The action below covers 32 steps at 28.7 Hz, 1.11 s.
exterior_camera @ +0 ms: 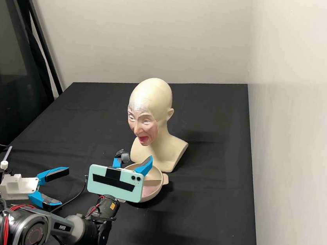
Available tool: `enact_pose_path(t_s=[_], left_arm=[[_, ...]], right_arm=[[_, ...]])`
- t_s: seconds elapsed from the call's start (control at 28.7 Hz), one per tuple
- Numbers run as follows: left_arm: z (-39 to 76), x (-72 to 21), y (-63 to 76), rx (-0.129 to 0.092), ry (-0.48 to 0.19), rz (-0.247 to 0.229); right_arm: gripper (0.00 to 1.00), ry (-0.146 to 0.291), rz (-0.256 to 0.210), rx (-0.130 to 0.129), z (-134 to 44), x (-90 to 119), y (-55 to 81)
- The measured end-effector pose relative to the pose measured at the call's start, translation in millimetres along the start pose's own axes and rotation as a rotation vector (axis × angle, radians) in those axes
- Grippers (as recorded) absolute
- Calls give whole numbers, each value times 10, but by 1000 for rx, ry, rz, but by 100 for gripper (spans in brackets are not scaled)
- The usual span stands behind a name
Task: Feed the grandma with a spoon
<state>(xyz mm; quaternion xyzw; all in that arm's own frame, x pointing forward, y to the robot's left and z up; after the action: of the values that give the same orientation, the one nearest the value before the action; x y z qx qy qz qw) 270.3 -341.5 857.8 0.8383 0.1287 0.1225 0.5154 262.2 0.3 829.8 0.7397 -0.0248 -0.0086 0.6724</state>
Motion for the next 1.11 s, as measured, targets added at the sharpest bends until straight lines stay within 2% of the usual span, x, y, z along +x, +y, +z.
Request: enact_pose_path(t_s=[0.21, 0.42, 0.63, 0.77, 0.98, 1.11], left_arm=[[1, -2, 5, 0, 0, 2], [22, -3, 10, 2, -9, 6], [38, -2, 8, 3, -15, 8], [56, -1, 3, 4, -21, 6], [79, 0, -2, 5, -29, 5], [79, 0, -2, 5, -29, 5]], right_arm=[[0, 10, -15, -7, 25, -31, -41], [0, -28, -36, -8, 124, -79, -84], [0, -51, -59, -26, 226, -132, -160], [0, -73, -82, -48, 317, -142, -229], [0, -120, -114, -46, 438, -144, -298], [0, -137, -133, -70, 485, -139, -336]])
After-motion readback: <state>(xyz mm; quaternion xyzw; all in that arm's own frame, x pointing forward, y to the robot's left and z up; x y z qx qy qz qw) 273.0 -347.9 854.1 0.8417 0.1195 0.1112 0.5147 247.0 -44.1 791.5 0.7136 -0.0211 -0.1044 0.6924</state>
